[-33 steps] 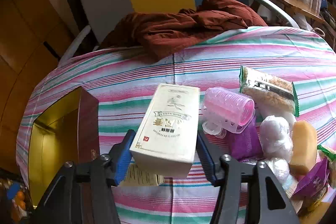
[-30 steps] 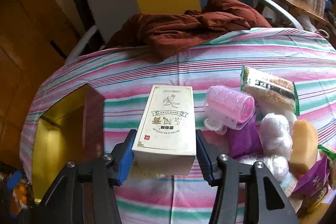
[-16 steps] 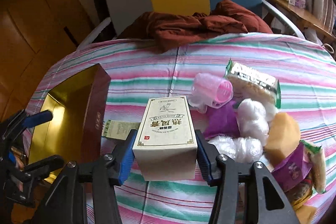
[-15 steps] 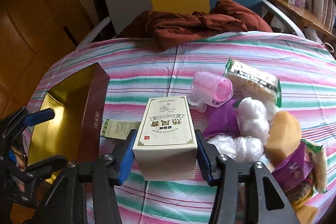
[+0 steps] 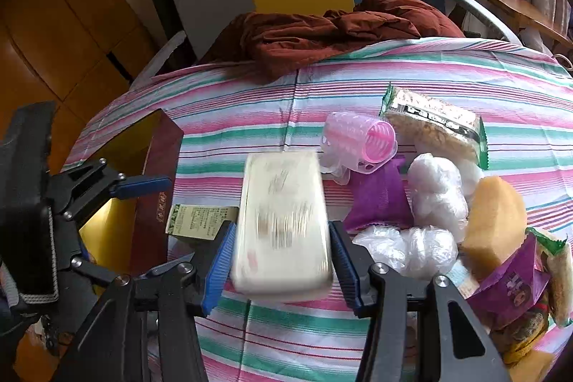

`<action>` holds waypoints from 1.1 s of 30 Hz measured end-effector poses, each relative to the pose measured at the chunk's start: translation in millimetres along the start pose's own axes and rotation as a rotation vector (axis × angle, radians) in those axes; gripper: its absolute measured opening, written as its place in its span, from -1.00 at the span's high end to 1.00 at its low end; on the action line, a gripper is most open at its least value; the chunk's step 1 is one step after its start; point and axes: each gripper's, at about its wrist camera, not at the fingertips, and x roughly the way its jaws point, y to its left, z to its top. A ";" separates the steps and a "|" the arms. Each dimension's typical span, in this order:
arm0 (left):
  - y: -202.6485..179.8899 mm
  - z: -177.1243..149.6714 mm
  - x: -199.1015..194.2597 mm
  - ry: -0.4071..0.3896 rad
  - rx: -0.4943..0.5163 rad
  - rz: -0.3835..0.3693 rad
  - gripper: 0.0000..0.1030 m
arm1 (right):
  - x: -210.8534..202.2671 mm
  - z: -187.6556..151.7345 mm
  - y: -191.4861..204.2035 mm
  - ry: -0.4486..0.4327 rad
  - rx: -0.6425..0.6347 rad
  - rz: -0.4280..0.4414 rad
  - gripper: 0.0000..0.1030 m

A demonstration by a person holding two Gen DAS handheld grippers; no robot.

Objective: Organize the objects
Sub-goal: 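Grasp the small green-labelled box with the left tool while the right tool holds the white box, then carry both boxes over the gold tray with both tools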

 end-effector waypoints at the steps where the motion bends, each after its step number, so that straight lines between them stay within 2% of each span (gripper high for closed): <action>1: 0.6 0.6 3.5 0.012 -0.001 -0.005 -0.34 | 1.2 0.1 -1.1 0.003 0.002 -0.005 -0.03; 5: -2.8 1.1 14.0 0.048 0.013 -0.027 -0.04 | 6.6 0.0 -2.9 0.015 0.003 -0.015 -0.03; 7: -4.7 0.8 16.2 0.051 -0.001 -0.028 0.19 | 7.6 -0.5 -3.1 0.016 0.005 -0.009 -0.03; 9: -3.6 -0.5 15.9 0.044 -0.027 -0.043 0.23 | 7.6 -0.6 -2.3 0.014 -0.001 -0.013 -0.03; 12: -4.1 -3.7 8.8 0.018 -0.043 -0.051 0.41 | 6.5 -0.2 -2.1 0.010 0.006 -0.008 -0.04; 15: -1.3 -5.9 0.4 -0.005 -0.076 -0.054 0.42 | 2.9 0.2 0.6 -0.003 0.000 0.013 -0.13; 17: 1.8 -7.2 -4.3 -0.018 -0.097 -0.066 0.42 | 3.3 -0.2 4.6 -0.002 -0.017 0.021 -0.25; 22: 7.2 -8.5 -20.1 -0.067 -0.147 -0.073 0.42 | 13.5 -3.8 8.9 0.033 -0.049 -0.027 -0.26; 24: 12.1 -10.4 -31.4 -0.095 -0.187 -0.091 0.42 | 17.8 -5.1 7.3 0.042 -0.057 -0.050 -0.22; 25: 14.5 -12.2 -40.4 -0.119 -0.208 -0.100 0.42 | 18.8 -5.5 5.3 0.044 -0.059 -0.056 0.00; 29: 25.3 -24.7 -74.1 -0.197 -0.290 -0.106 0.42 | 13.2 -6.0 3.5 0.021 -0.049 -0.043 0.00; 33: 48.9 -58.1 -99.4 -0.226 -0.409 -0.072 0.42 | -2.9 -2.8 5.3 -0.036 -0.019 0.007 0.00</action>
